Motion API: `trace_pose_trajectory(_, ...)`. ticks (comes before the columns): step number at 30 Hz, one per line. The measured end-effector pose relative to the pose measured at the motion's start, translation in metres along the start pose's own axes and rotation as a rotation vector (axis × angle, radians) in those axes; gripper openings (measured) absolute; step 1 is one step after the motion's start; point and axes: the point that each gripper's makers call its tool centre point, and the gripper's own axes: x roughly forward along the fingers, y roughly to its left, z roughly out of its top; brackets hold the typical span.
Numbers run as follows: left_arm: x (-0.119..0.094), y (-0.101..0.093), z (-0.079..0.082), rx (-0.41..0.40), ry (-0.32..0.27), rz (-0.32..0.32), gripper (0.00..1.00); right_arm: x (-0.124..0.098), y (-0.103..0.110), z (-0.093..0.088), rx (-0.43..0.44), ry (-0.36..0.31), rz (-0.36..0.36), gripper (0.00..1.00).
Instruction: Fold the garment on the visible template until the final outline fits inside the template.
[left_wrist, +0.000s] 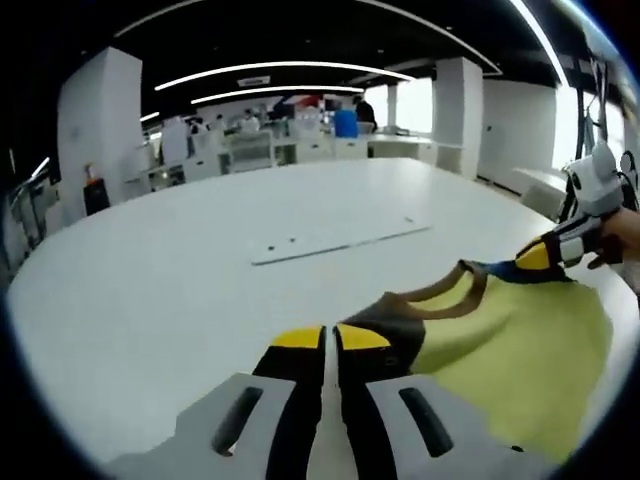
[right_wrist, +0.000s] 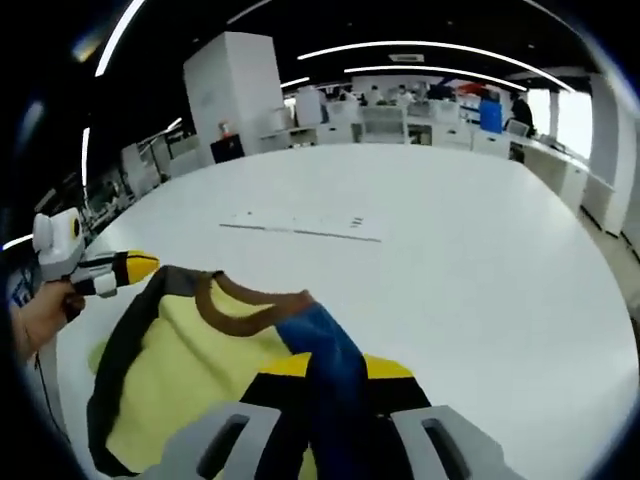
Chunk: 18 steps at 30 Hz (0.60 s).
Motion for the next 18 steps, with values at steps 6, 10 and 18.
trace_pose_trajectory(6,-0.018,-0.006,0.004,0.015,-0.007,-0.040,0.19,-0.021,0.003,0.007,-0.006,-0.010,0.025,0.34)
trace_pose_trajectory(10,-0.033,-0.010,0.006,0.010,-0.011,-0.060,0.27,-0.038,0.007,0.010,-0.010,-0.017,0.062,0.42)
trace_pose_trajectory(18,-0.066,-0.016,0.003,0.038,-0.013,-0.110,0.40,-0.073,-0.002,0.000,-0.028,-0.012,0.052,0.50)
